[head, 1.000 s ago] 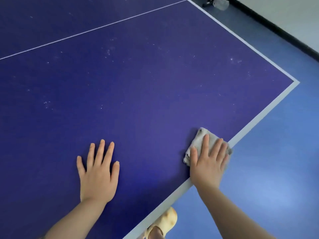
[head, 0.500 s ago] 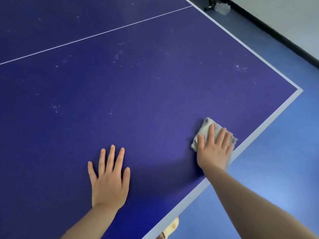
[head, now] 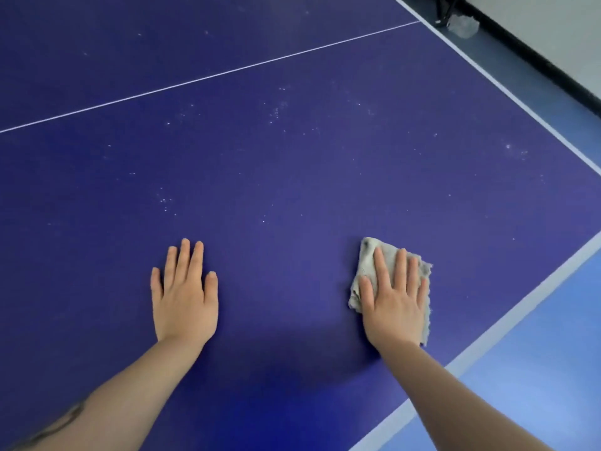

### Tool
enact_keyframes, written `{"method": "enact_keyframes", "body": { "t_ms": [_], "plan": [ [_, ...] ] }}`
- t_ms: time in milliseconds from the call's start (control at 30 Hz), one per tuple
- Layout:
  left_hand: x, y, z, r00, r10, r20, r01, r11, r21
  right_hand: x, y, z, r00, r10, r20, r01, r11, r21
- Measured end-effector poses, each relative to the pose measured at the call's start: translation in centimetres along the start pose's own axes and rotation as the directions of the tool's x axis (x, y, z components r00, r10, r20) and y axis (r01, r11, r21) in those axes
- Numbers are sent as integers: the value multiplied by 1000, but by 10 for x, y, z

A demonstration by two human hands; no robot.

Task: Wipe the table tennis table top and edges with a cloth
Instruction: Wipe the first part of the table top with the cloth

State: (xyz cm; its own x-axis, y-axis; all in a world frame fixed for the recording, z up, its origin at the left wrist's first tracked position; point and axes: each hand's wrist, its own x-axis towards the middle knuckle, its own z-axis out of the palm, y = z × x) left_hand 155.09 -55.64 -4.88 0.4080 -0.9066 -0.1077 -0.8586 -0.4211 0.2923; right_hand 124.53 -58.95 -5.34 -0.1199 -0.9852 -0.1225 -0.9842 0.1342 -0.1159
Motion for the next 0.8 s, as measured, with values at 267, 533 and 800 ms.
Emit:
{"method": "enact_keyframes", "body": {
  "t_ms": [267, 533, 800],
  "plan": [
    [5, -11, 4, 999, 9, -32, -8, 999, 31, 6, -159, 10, 793, -601, 101, 606, 796, -15],
    [7, -14, 8, 997, 32, -70, -29, 999, 41, 22, -95, 4, 994, -108, -16, 107, 993, -49],
    [6, -16, 5, 997, 58, -41, -57, 998, 23, 7, -133, 7, 850, -511, 126, 514, 858, 11]
  ]
}}
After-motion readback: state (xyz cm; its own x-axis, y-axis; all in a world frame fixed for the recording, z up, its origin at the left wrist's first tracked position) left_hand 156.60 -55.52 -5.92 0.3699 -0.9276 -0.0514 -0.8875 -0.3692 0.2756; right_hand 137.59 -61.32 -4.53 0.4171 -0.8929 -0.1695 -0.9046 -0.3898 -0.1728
